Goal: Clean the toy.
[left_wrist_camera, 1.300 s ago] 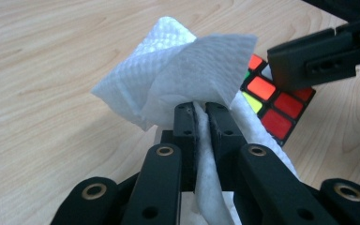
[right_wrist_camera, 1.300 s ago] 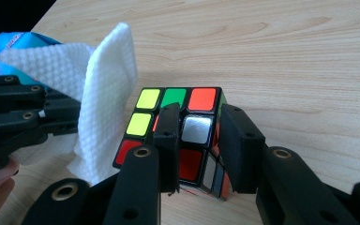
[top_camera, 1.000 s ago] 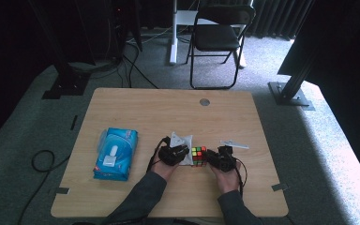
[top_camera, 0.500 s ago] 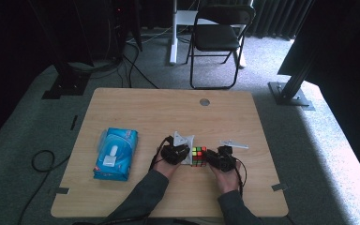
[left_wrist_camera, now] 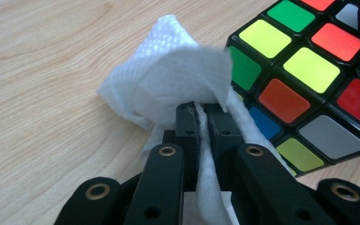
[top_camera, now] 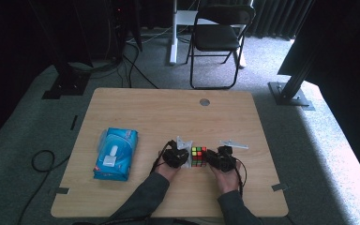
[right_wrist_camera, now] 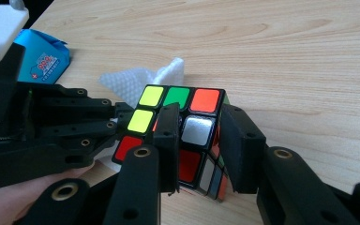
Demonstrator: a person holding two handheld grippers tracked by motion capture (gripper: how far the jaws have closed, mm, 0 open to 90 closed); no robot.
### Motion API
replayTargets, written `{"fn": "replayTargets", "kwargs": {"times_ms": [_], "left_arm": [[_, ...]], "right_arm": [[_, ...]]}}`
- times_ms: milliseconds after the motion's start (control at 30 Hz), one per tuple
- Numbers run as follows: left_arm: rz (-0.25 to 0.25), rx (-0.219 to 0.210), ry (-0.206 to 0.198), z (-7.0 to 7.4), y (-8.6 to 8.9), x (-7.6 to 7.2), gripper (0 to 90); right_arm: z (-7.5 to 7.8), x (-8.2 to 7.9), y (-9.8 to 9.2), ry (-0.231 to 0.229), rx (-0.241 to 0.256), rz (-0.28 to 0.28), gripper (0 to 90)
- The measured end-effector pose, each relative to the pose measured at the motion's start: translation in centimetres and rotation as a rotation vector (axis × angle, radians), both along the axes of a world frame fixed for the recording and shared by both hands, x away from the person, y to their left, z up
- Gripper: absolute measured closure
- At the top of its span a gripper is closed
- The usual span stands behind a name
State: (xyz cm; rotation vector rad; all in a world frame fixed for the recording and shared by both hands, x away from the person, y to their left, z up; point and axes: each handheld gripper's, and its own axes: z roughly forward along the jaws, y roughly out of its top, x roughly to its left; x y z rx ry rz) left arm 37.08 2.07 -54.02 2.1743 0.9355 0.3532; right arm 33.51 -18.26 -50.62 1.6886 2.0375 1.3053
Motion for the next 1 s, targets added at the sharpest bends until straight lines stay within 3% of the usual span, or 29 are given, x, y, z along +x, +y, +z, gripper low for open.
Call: {"fn": "replayTargets", "kwargs": {"times_ms": [200, 400, 1000], "left_arm": [[0.004, 0.0, 0.002, 0.0, 0.0, 0.0, 85.5], [0.017, -0.031, 0.02, 0.2, 0.1, -0.2, 85.4], [0.004, -0.097, -0.028, 2.5, 1.8, -1.1, 84.1]], "right_arm": [[0.0, 0.0, 0.0, -0.003, 0.002, -0.003, 69.1], [-0.1, 0.0, 0.0, -0.003, 0.004, -0.003, 69.1], [-0.1, 0.0, 0.0, -0.003, 0.009, -0.005, 69.3]]}}
